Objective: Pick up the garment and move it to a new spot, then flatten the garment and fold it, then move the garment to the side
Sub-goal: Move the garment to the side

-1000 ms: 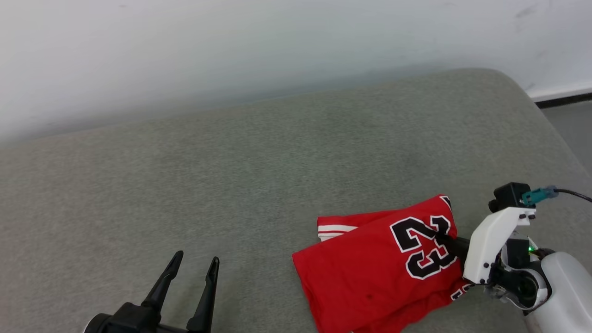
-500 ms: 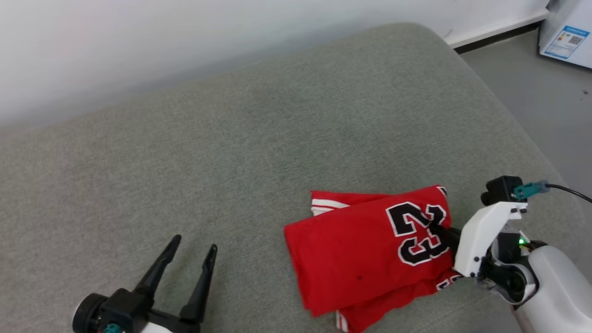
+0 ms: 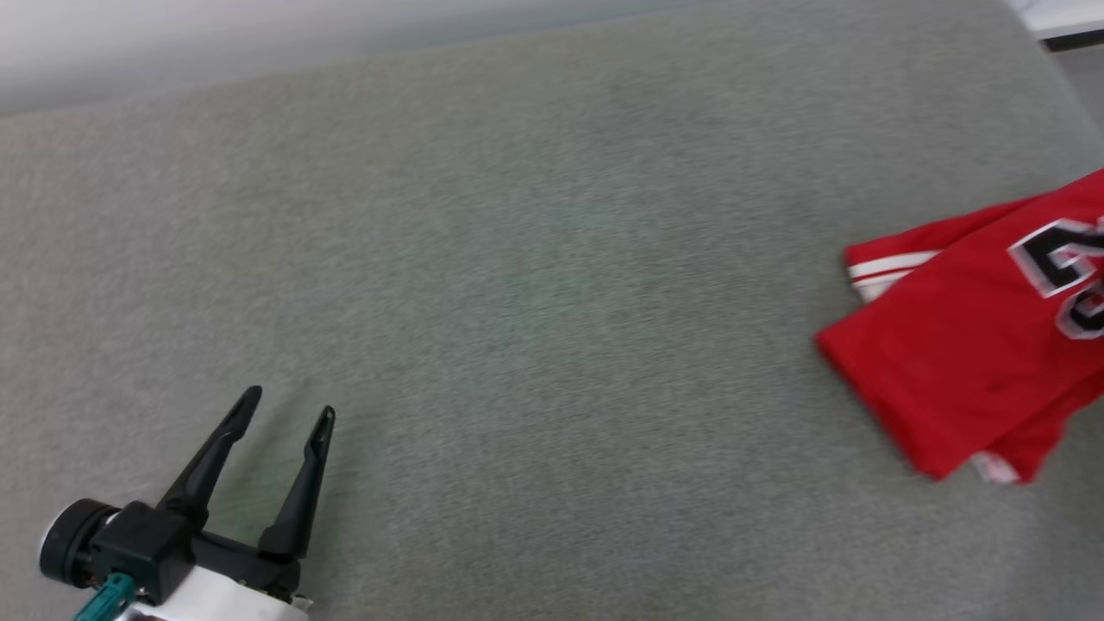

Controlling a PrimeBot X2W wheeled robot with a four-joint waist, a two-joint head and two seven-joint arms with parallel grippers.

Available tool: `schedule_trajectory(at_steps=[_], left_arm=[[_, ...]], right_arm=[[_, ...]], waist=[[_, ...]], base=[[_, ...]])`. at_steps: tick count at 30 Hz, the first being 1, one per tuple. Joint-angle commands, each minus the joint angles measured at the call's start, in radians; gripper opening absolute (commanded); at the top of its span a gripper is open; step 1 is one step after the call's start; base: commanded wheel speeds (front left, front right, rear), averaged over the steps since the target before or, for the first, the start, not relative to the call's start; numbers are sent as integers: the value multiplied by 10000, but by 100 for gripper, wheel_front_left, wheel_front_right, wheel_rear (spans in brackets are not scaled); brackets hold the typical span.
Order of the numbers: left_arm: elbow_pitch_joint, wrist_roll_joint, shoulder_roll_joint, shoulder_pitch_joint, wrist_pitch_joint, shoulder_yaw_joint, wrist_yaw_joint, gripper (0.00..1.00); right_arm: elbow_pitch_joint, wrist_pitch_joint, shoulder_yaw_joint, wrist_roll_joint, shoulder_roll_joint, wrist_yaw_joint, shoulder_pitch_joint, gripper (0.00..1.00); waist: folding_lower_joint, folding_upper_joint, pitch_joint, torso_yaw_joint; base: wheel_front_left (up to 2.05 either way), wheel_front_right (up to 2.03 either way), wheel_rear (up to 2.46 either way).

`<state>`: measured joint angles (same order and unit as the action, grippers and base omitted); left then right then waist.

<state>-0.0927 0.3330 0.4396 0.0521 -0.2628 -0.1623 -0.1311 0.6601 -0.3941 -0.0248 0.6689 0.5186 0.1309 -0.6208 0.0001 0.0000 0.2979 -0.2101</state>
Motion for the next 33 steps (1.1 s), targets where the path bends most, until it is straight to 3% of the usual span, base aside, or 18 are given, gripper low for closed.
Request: schedule_trajectory(at_steps=[1,10,17,20,21,22,25,28,33], left_arm=[[-56,94,15,-101,-17,29,8,100],[-281,218,365,-289,-17,20,8,100],[-363,239,450,-496,-17,-20,7,100],[-391,226,489,-634,-17,-100,8,100],[-419,235,478,-685,-17,-74,8,100],[-413,247,464,-708,-17,-68,8,100],[-341,205,440,-740,-17,-119,7,100],[-286,235,361,-712,-17,-167,8,100],[-191,320,80,-727,-17,-331,8,100]], right_arm=[[72,84,210,-122,192,-5,-244,0],[1262,232,2470,-2012,1761,-5,-1672,0],[2102,546,3623,-3483,1650,-8,-2231,0],[2540,809,4264,-4519,1566,-8,-2448,48],[2669,936,4524,-4833,1525,-8,-2539,89],[2760,1035,4762,-5249,1537,-8,-2560,100],[2946,1247,5468,-6085,1339,-9,-2748,100],[2780,1424,5541,-6548,977,-6,-3001,100],[1766,2137,4250,-5873,464,-8,-2926,100]], waist=[[-1,0,532,651],[-1,0,1481,1694],[-1,0,1954,1929],[-1,0,2070,1986],[-1,0,2086,1985],[-1,0,2092,1980],[-1,0,1996,1900],[-1,0,1750,1786],[-1,0,1104,1657]], base=[[0,0,0],[0,0,0],[0,0,0],[0,0,0],[0,0,0],[0,0,0],[0,0,0],[0,0,0],[0,0,0]])
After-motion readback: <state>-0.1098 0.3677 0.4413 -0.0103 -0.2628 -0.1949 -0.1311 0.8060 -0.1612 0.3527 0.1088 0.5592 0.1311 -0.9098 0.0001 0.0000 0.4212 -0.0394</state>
